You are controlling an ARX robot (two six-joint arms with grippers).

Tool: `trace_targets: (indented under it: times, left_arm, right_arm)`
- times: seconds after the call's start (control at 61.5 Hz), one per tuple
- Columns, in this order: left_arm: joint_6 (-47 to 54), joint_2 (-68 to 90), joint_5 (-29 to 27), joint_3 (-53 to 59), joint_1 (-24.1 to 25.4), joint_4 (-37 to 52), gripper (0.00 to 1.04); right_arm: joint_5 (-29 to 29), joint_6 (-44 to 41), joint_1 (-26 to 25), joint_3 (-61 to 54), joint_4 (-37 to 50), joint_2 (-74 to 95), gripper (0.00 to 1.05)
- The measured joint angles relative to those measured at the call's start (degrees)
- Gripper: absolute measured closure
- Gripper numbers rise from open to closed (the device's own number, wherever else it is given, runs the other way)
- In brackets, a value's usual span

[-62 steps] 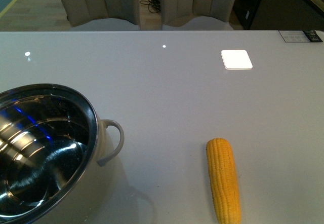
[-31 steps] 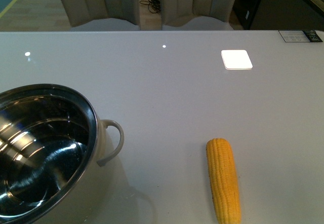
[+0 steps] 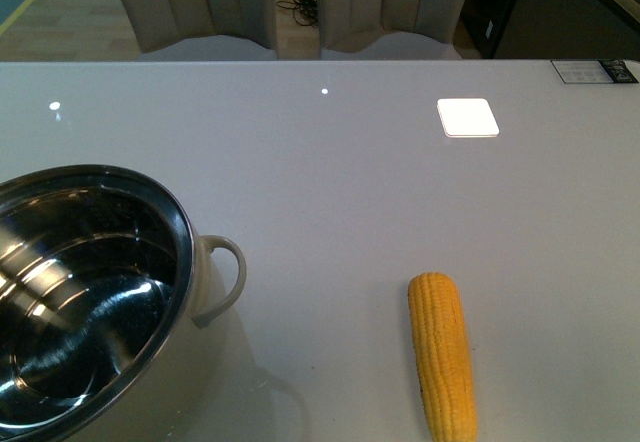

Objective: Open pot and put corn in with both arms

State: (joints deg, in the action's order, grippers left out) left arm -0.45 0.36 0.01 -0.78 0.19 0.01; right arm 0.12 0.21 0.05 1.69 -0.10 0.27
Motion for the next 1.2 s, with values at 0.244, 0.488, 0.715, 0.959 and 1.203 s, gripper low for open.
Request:
trace_targets:
  times: [0.244,0.488,0.715,0.959,1.203]
  left_arm:
    - [0.0,0.0,0.0,0.0,0.0,0.0,0.61]
    - [0.0,0.0,0.0,0.0,0.0,0.0,0.17]
    - [0.1,0.0,0.0,0.0,0.0,0.0,0.07]
    - [0.1,0.0,0.0,0.0,0.0,0.0,0.07]
    - [0.1,-0.1,0.0,0.0,0.0,0.0,0.07]
  right_arm:
    - [0.0,0.0,0.0,0.0,0.0,0.0,0.09]
    - [0.0,0.0,0.0,0.0,0.0,0.0,0.09]
    - [0.0,0.0,0.0,0.0,0.0,0.0,0.09]
    - [0.0,0.0,0.0,0.0,0.0,0.0,0.09]
    - [15.5,9.9,9.6,10.0,-27.8,28.5,0.09]
